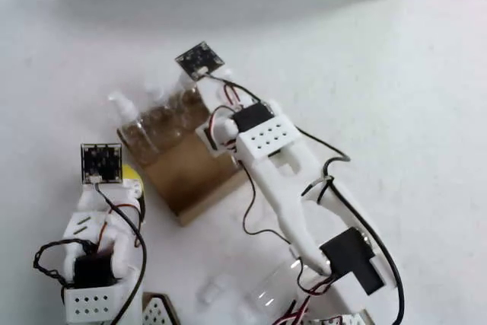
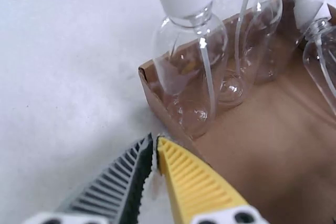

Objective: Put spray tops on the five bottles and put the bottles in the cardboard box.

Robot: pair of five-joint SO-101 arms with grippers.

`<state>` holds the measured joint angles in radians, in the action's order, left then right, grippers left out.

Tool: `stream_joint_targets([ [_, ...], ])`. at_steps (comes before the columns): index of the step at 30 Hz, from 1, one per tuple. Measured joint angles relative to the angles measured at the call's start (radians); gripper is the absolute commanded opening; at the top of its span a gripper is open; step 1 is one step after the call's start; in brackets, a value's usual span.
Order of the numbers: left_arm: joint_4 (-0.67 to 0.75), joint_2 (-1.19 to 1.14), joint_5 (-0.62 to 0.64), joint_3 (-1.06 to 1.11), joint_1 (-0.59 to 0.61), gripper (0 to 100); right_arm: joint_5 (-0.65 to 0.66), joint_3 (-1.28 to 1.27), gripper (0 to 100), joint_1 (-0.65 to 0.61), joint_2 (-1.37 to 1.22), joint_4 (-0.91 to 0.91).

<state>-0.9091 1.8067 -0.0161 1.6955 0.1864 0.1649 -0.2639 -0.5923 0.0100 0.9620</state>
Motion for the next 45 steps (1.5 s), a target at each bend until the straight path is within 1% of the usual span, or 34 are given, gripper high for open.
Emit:
stream_joint_targets([
  [11,0.000,0.000,0.000,0.000,0.000,2,0.002,0.000,28.7,-0.009,-0.107,-0.029],
  [17,0.000,0.000,0.000,0.000,0.000,2,0.003,0.005,20.0,-0.006,-0.126,-0.029],
  [21,0.000,0.000,0.000,0.000,0.000,2,0.060,0.005,21.3,-0.003,-0.127,-0.038],
  [24,0.000,0.000,0.000,0.000,0.000,2,0.078,0.005,21.7,-0.003,-0.110,-0.038],
  [36,0.000,0.000,0.000,0.000,0.000,2,0.087,0.002,21.7,-0.011,0.011,-0.020],
  [41,0.000,0.000,0.000,0.000,0.000,2,0.087,0.002,22.3,-0.014,-0.003,0.000],
  [45,0.000,0.000,0.000,0.000,0.000,2,0.087,0.002,26.9,-0.012,-0.087,0.000],
])
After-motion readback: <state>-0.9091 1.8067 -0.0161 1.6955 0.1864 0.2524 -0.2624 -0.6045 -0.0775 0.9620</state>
